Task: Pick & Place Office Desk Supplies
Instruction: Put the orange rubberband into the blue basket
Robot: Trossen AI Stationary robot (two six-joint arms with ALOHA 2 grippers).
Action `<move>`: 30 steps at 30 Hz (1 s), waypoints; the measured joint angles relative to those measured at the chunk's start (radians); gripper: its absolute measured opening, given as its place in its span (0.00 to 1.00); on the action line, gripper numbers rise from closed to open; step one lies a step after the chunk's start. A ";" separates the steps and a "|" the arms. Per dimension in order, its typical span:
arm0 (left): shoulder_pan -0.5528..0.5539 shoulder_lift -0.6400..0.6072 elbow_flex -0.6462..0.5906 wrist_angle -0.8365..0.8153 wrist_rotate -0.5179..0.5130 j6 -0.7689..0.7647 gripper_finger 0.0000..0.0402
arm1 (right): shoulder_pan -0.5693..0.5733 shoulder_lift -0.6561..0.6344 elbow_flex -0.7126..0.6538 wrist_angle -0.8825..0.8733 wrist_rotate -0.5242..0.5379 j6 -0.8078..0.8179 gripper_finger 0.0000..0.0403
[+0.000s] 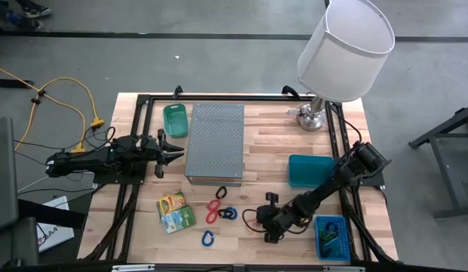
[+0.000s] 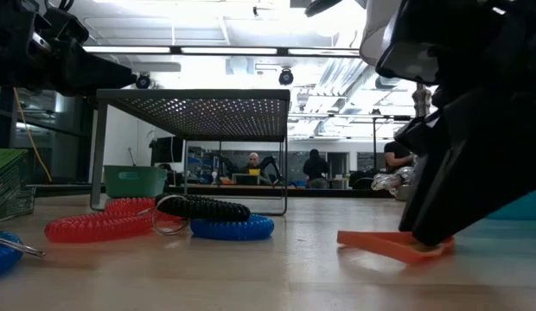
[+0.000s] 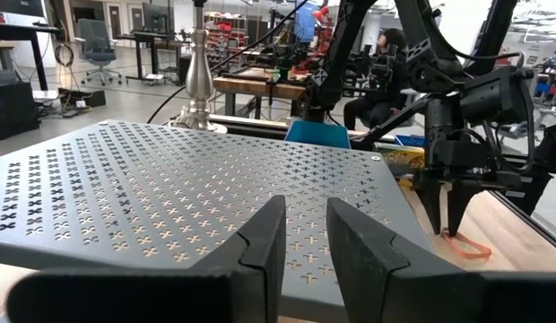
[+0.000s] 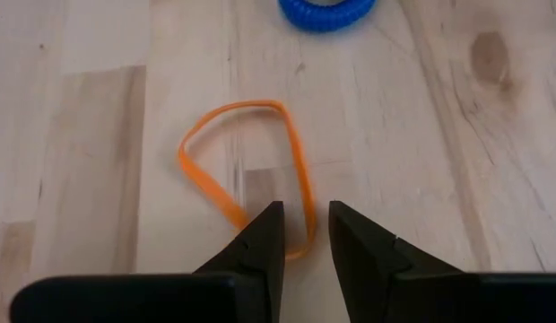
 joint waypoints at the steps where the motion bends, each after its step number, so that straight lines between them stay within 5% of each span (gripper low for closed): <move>1: 0.000 0.000 0.000 0.000 0.000 0.000 0.20 | 0.000 0.000 0.000 0.000 -0.003 0.002 0.19; 9: 0.000 0.000 0.000 0.000 0.000 0.000 0.20 | 0.000 -0.001 0.002 -0.013 -0.001 0.004 0.17; 18: 0.000 0.000 0.000 0.000 0.000 0.000 0.20 | 0.000 -0.001 0.002 -0.025 0.002 -0.001 0.02; 30: 0.000 0.000 0.000 0.000 0.000 0.000 0.20 | 0.000 -0.022 -0.001 -0.043 0.016 -0.066 0.01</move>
